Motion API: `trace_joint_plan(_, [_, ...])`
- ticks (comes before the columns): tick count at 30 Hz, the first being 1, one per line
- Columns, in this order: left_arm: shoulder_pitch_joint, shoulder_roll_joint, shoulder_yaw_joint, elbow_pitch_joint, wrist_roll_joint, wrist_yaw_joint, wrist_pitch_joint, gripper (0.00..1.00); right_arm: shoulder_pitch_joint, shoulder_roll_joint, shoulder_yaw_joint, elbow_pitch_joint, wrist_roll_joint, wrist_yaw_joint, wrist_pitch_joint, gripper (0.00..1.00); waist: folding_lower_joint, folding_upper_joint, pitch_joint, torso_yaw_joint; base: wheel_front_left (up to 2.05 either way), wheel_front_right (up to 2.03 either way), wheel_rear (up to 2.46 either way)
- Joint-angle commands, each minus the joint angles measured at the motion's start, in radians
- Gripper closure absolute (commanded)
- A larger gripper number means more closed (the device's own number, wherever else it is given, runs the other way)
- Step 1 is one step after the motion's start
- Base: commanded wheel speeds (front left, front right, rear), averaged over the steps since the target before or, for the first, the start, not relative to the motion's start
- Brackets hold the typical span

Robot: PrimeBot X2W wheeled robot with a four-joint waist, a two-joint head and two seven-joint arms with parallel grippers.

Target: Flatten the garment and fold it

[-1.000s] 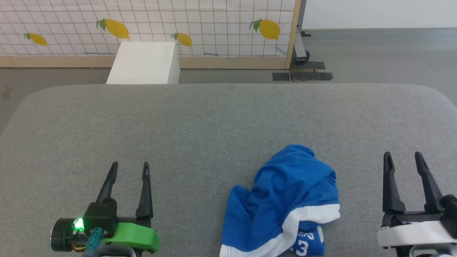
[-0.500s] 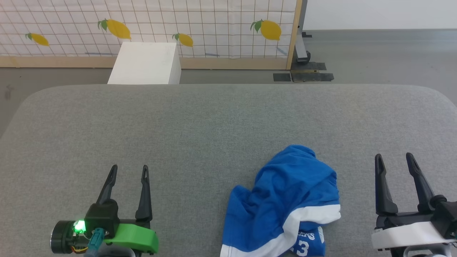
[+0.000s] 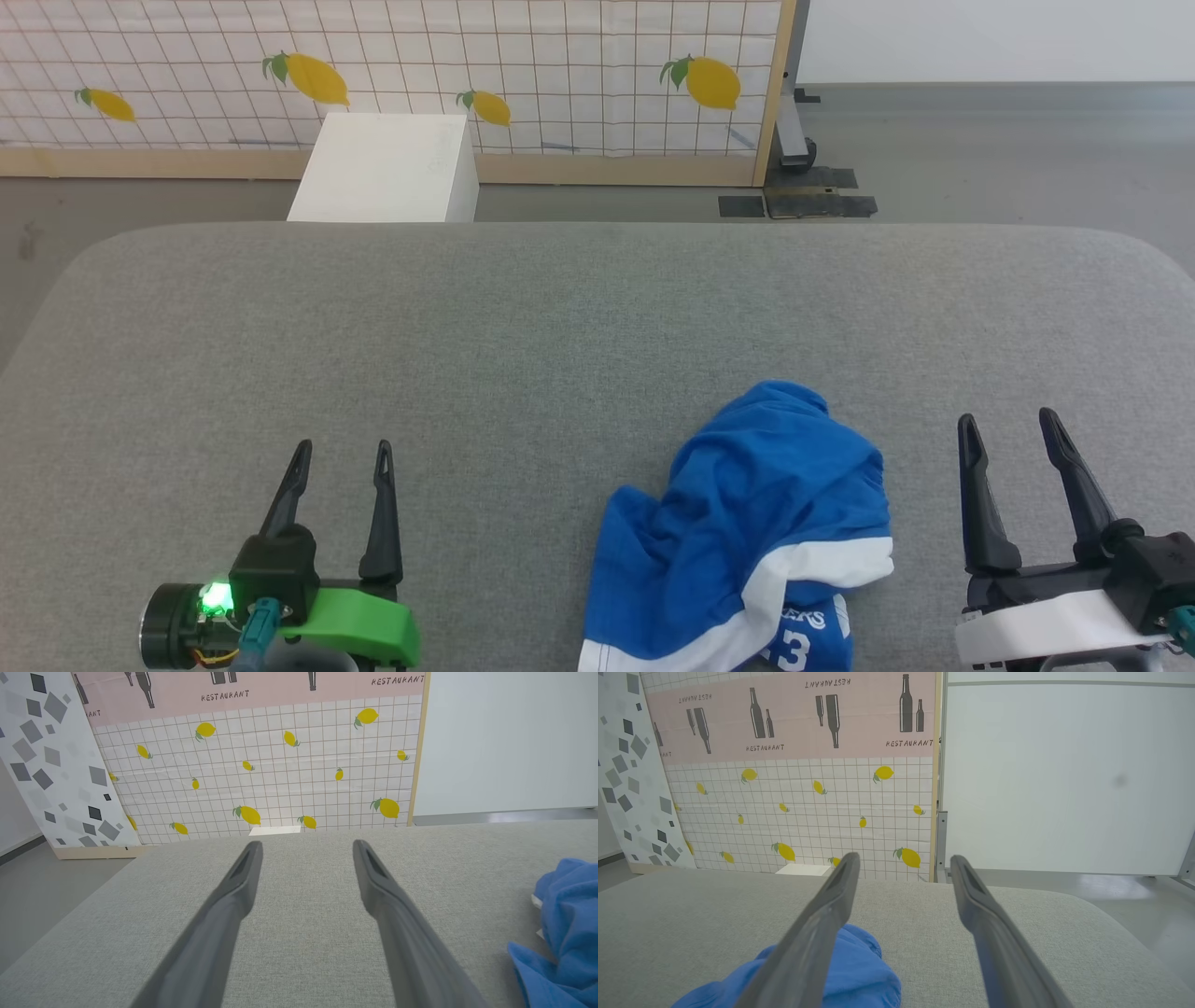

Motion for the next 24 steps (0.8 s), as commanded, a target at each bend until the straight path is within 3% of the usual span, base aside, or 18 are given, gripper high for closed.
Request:
trace_joint_plan(1, [0.011,-0.007,0.003,0.002,0.01,-0.005,-0.004,0.0,0.008,0.0,0.002,-0.004,-0.004,-0.002,-0.006,0.0,0.0,0.0,-0.001,-0.001,0.0,0.0,0.0])
trace_joint_plan(8, [-0.007,-0.007,-0.038,-0.02,0.035,-0.017,-0.004,0.0,0.01,0.0,0.001,-0.003,-0.004,-0.002,-0.006,0.0,0.0,0.0,-0.004,-0.003,0.0,0.0,0.0])
trace_joint_plan(13, [-0.047,0.013,-0.132,-0.02,0.086,-0.058,-0.004,0.0,0.011,0.0,-0.008,-0.008,-0.002,-0.002,-0.006,0.0,0.0,0.0,0.008,0.007,0.0,0.0,0.0])
trace_joint_plan(17, [-0.086,0.03,-0.224,0.059,0.142,-0.088,0.008,0.0,0.006,0.0,-0.01,-0.007,-0.001,-0.002,-0.006,0.0,0.0,0.0,0.017,0.014,0.0,0.0,0.0])
trace_joint_plan(21, [-0.125,0.034,-0.308,0.101,0.161,-0.118,0.108,0.0,-0.001,0.0,-0.011,-0.008,0.0,-0.002,-0.006,0.0,0.0,0.0,0.027,0.017,0.0,0.0,0.0])
trace_joint_plan(24, [-0.153,0.046,-0.382,0.119,0.135,-0.134,0.248,0.0,-0.008,0.0,-0.013,-0.009,-0.002,-0.002,-0.006,0.0,0.0,0.0,0.038,0.02,0.0,0.0,0.0])
